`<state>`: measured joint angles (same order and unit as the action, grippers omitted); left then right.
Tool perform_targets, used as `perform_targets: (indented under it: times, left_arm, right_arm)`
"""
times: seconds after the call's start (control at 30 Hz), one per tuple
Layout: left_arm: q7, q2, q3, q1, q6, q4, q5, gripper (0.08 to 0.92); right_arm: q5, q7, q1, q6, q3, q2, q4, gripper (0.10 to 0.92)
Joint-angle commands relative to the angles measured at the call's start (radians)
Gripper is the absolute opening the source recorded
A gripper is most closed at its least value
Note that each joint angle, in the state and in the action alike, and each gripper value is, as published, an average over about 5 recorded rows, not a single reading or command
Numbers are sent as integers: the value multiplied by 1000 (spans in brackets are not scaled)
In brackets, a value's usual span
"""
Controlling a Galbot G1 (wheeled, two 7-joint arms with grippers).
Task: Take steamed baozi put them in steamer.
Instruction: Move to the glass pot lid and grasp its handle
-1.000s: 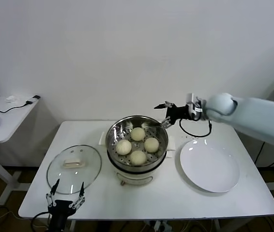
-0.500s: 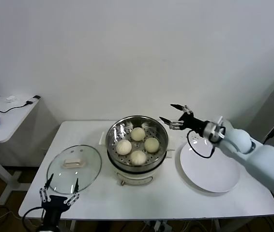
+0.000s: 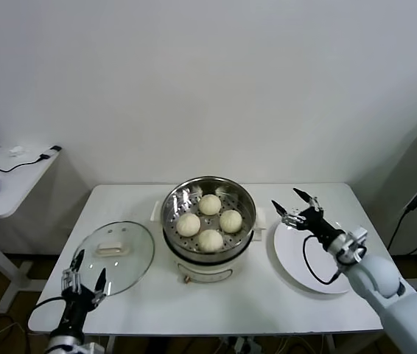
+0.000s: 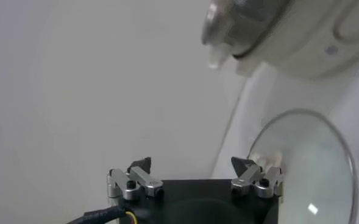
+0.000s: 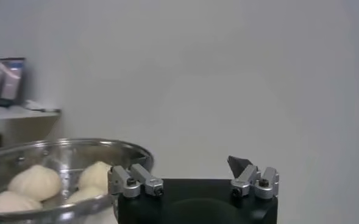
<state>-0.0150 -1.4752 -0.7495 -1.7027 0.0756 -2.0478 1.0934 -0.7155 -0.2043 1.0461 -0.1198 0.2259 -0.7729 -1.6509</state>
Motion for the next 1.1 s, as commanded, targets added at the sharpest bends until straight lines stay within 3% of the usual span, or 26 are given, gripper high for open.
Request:
perform_targets:
  times: [0.03, 0.6, 1.1]
  left_arm:
    - [-65, 30, 53, 224, -49, 278, 380, 823]
    - [-121, 67, 126, 440, -143, 585, 347, 823]
    - [-189, 90, 131, 558, -185, 715, 329, 823]
  right_arm:
    - [96, 35, 238, -5, 256, -135, -3, 823]
    - [102, 32, 306, -28, 336, -144, 20, 823]
    - [121, 19, 322, -40, 357, -156, 29, 823]
